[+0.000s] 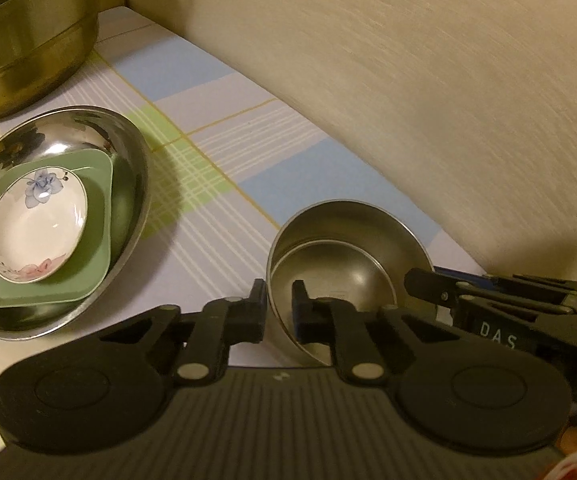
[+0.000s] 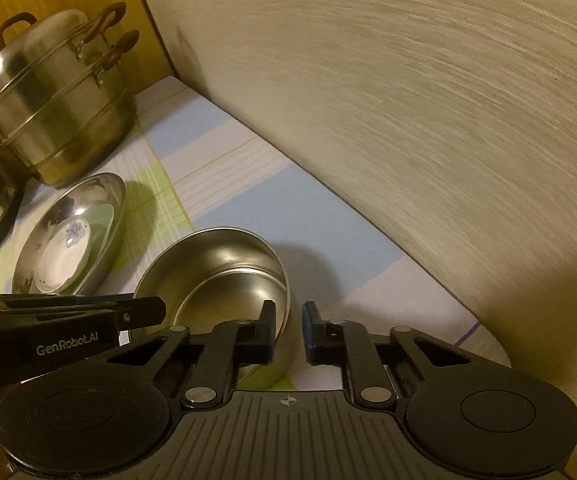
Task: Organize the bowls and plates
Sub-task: 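Close the left tool on the steel pot's rim, then lift the steel pot with the left tool and carry it to the stacked bowls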
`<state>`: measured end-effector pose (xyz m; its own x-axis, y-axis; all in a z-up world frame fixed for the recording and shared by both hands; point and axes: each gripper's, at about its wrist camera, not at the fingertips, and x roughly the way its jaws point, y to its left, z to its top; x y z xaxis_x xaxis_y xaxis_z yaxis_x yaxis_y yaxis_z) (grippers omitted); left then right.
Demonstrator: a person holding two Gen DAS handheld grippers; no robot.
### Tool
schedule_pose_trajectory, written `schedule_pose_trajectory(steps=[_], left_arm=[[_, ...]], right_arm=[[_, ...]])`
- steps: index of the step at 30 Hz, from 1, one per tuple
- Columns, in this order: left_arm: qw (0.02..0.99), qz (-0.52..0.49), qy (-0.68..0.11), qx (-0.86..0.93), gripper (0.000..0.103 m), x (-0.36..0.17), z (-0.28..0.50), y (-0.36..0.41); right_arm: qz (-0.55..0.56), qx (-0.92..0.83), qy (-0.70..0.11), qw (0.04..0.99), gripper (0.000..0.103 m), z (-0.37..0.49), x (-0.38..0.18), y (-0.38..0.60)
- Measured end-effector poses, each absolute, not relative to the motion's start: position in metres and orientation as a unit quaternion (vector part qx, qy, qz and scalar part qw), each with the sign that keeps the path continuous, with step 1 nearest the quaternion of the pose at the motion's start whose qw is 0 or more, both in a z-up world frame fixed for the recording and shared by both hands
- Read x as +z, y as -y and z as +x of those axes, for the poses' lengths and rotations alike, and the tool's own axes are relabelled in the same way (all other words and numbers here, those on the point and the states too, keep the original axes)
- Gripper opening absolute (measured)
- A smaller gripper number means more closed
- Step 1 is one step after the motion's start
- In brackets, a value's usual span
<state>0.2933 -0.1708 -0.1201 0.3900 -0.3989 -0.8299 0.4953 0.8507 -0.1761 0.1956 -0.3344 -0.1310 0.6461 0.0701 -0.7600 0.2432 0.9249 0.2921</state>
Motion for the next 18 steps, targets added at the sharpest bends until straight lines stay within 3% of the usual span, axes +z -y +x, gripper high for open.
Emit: schedule_pose_trajectory(steps=[5,18], left_arm=[[0.834,0.053,-0.481,-0.264,0.006,-0.121,0.292,0.172],[0.851,0.038,-0.464,-0.242,0.006,-0.099,0.269,0.157]], right_arm=[[0.185,-0.047,-0.419,0.888,0.008,0.195,-0.13,0.335],[0.181,-0.008,-0.413,0.893,0.007,0.182,-0.109,0.333]])
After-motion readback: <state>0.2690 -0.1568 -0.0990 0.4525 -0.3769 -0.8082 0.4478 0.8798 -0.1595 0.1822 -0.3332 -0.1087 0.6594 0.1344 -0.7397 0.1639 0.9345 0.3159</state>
